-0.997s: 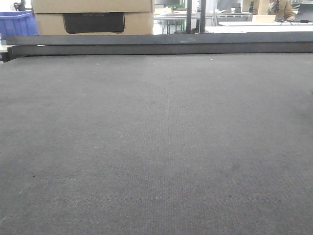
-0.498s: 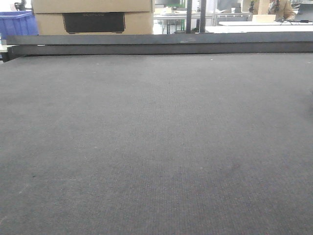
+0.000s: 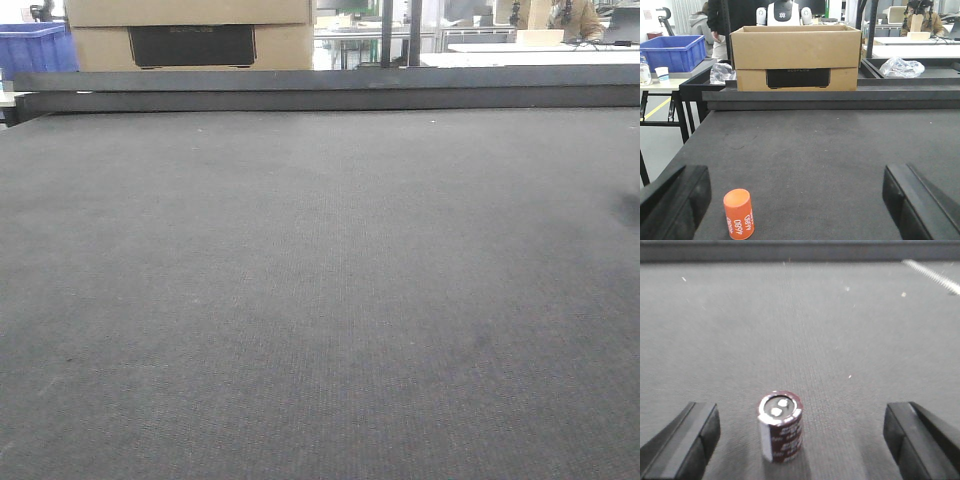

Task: Place cylindrical capacitor in blue bin on shelf
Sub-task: 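Close both grippers on the cylinders and lift them off the table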

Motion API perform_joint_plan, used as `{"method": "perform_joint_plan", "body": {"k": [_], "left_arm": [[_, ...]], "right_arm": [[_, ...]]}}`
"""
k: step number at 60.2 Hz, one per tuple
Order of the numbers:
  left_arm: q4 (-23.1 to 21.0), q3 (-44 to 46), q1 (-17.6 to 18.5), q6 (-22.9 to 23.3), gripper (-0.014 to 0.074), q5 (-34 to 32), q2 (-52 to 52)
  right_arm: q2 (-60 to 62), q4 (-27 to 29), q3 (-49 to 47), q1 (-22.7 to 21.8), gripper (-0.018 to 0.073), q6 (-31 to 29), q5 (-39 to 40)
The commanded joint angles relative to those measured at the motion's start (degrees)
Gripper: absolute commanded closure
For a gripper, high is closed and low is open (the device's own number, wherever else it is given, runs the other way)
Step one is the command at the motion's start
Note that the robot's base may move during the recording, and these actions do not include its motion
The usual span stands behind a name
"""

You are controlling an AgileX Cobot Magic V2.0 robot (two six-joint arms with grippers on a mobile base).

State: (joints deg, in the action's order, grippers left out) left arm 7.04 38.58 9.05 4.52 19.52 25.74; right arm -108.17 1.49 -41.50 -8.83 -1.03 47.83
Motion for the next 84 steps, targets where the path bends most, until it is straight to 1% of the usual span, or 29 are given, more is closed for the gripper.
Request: {"method": "perform_joint_plan", "body": {"k": [1, 16, 26, 32, 38, 39, 43, 49, 52, 54, 59, 63, 70, 77, 81, 84], "left_arm": [[0.18, 0.26, 0.27, 0.07, -0.0012, -0.56, 0.18], [0.18, 0.26, 0.27, 0.07, -0.0012, -0.56, 0.18], [0.18, 0.26, 0.27, 0.07, -0.0012, -0.56, 0.18], [0.18, 0.26, 0.27, 0.07, -0.0012, -0.56, 0.18], [0.18, 0.26, 0.27, 0.07, -0.0012, -0.56, 0.18], [0.18, 0.26, 0.27, 0.07, -0.0012, -0.56, 0.18], [0.18, 0.26, 0.27, 0.07, -0.0012, -0.56, 0.18], [0.18, 0.26, 0.27, 0.07, -0.0012, -0.56, 0.18], [-0.54, 0.26, 0.27, 0.07, -0.0012, -0.45, 0.18], [-0.82, 0.26, 0.27, 0.07, -0.0012, -0.34, 0.18], [-0.96, 0.15, 0.27, 0.07, -0.0012, 1.04, 0.30], [-0.96, -0.43, 0.27, 0.07, -0.0012, 2.47, 0.57], [-0.96, -2.95, 0.27, 0.39, -0.0012, 1.76, 1.74], [-0.85, -7.00, 0.27, 0.57, -0.0004, -2.95, 4.84], [-0.85, -9.86, 0.09, 0.68, -0.0002, -8.05, 7.89], [-1.77, -11.75, -0.96, 0.68, -0.0002, -12.76, 10.63]], "right_arm": [[-3.30, -0.27, -3.31, -0.28, -0.0010, 0.01, 1.87], [-10.49, -0.27, -10.30, -0.28, -0.0010, 0.01, 0.59], [-11.40, -0.27, -11.13, -0.28, 0.0000, 0.01, 1.05], [-11.40, -0.27, -11.13, -0.28, 0.0106, 0.01, 0.04], [-11.40, -0.27, -11.13, -0.28, 0.0298, 0.01, -0.86], [-11.40, -0.27, -11.13, -0.28, 0.0345, 0.01, -0.86], [-11.40, -0.27, -11.13, -0.28, 0.0480, 0.01, -0.86], [-10.85, -0.27, -11.13, -0.28, 0.0636, 0.01, -1.06], [-9.86, -0.27, -11.13, -0.28, 0.0697, 0.01, -1.20], [-8.82, -0.27, -11.13, -0.28, 0.0720, 0.01, -1.38], [-5.90, -0.34, -11.13, -0.28, 0.0721, 0.01, -1.65], [-1.95, -1.49, -11.13, -0.28, 0.0721, 0.01, -3.08], [5.81, -2.21, -11.13, -0.16, 0.0721, 0.01, -8.02], [14.99, -3.42, -11.13, 0.21, 0.0721, 0.01, -15.49], [19.84, -3.42, -11.13, 0.58, 0.0721, 0.01, -19.85], [23.19, -3.42, -11.13, 0.97, 0.0721, 0.01, -22.48]]}}
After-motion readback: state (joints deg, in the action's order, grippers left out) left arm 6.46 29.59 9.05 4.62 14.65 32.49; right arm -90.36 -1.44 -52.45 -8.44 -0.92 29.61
